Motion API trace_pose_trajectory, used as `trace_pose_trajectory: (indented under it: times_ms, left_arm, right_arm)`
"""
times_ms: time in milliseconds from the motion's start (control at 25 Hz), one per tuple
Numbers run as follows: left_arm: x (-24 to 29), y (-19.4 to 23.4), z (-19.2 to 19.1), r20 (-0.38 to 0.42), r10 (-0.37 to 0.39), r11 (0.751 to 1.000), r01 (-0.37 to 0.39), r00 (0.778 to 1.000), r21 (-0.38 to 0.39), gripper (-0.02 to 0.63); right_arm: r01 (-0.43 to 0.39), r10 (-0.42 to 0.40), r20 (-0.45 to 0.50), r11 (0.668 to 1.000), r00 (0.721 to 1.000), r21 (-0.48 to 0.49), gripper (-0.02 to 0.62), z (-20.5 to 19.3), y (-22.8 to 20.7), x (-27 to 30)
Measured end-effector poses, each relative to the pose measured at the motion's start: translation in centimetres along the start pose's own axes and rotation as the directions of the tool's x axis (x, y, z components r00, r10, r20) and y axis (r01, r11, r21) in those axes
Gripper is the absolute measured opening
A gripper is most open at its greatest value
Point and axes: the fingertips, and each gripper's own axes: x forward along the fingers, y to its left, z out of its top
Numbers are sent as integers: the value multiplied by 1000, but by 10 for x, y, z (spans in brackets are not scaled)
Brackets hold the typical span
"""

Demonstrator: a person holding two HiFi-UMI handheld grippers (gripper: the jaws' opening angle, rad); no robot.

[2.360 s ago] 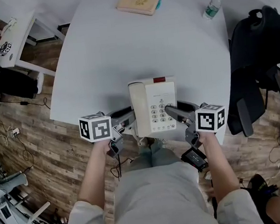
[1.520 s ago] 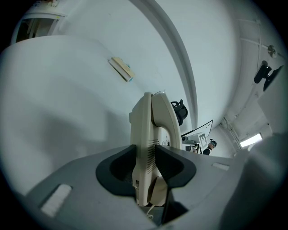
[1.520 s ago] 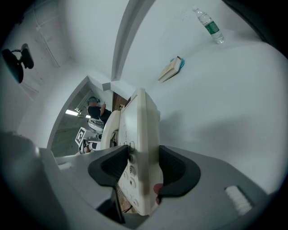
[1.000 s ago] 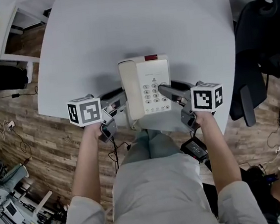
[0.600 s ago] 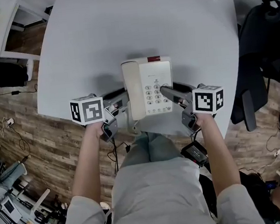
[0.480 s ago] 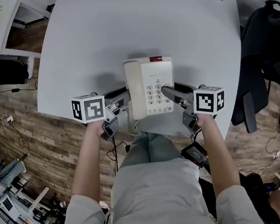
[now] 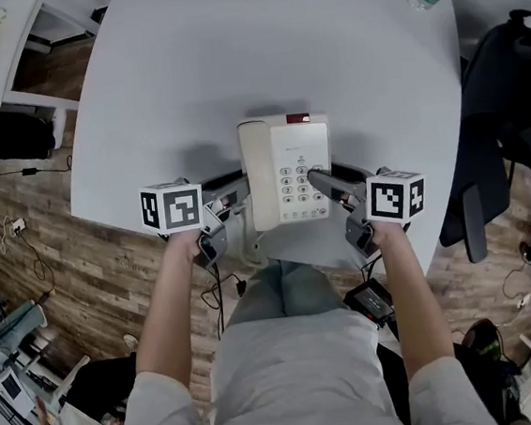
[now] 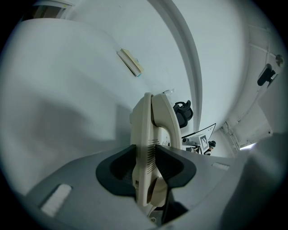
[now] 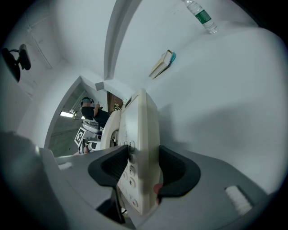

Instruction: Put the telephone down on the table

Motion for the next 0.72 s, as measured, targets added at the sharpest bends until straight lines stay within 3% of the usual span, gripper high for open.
trace_pose_trajectory:
  times_ms: [720]
  left_arm:
    - [9, 19, 2, 4, -4, 1000, 4, 1000, -26, 149]
  right_arm:
    - [25, -25, -8, 1000, 1000, 5, 225, 1, -14, 12]
